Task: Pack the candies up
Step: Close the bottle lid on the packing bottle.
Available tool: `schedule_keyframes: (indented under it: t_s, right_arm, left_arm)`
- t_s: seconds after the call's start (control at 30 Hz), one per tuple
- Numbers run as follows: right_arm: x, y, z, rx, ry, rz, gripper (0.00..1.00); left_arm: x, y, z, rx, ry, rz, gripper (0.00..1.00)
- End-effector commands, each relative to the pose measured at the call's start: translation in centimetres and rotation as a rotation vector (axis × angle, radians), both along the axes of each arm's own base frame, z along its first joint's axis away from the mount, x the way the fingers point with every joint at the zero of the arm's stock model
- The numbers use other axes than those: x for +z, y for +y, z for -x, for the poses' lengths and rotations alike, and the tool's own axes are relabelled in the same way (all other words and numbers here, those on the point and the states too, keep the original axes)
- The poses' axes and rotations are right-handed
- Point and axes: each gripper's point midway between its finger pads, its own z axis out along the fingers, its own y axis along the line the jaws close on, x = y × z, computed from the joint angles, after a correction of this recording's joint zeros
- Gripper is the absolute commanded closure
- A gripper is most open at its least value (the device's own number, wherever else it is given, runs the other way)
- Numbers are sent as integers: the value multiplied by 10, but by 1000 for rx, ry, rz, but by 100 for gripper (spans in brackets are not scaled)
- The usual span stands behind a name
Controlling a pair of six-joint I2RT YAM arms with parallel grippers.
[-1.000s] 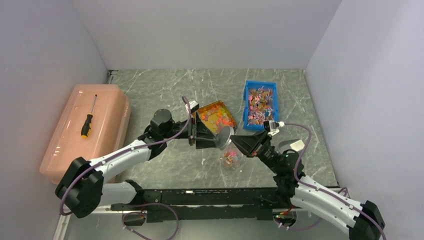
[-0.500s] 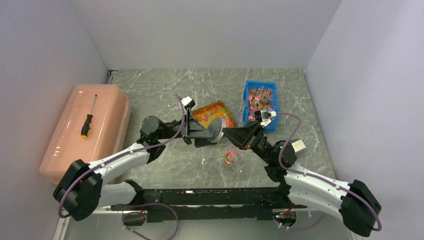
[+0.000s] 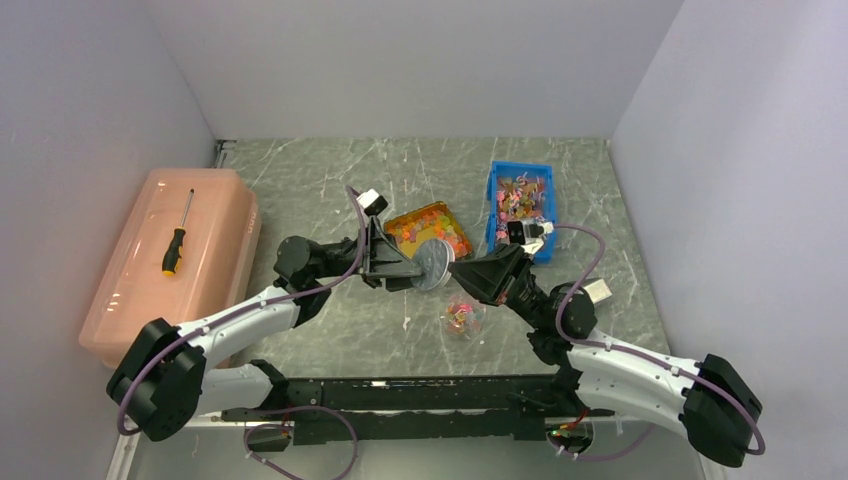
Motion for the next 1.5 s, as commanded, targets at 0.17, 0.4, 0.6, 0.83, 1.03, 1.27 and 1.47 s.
schedule_keyframes:
  t_s: [0.17,0.4,0.6,0.83,1.03,1.27,1.47]
  right_arm:
    - [17,-9,24,57,-59,-104,100]
    - [5,-14,24,41,-33,-97,100]
    - [-11,-23,19,-9,16,-77,99]
    - [-24,-27,15,-61,46,-25,73]
    - [-37,-28,10,-125,58,72,55]
    - [-73,-37,-13,-329,131,418,52]
    - [-149,-70,-33,-504,329,898,52]
  left_arm:
    - [22,5,6,5,-81,65,53]
    - [26,7,8,9,-95,76,69]
    - [27,8,8,15,-98,78,80]
    - [28,6,6,14,-110,77,84]
    - [20,2,3,23,-115,39,85]
    - [-7,-5,-5,65,-160,-96,86]
    - [-46,-11,-17,93,-148,-232,87]
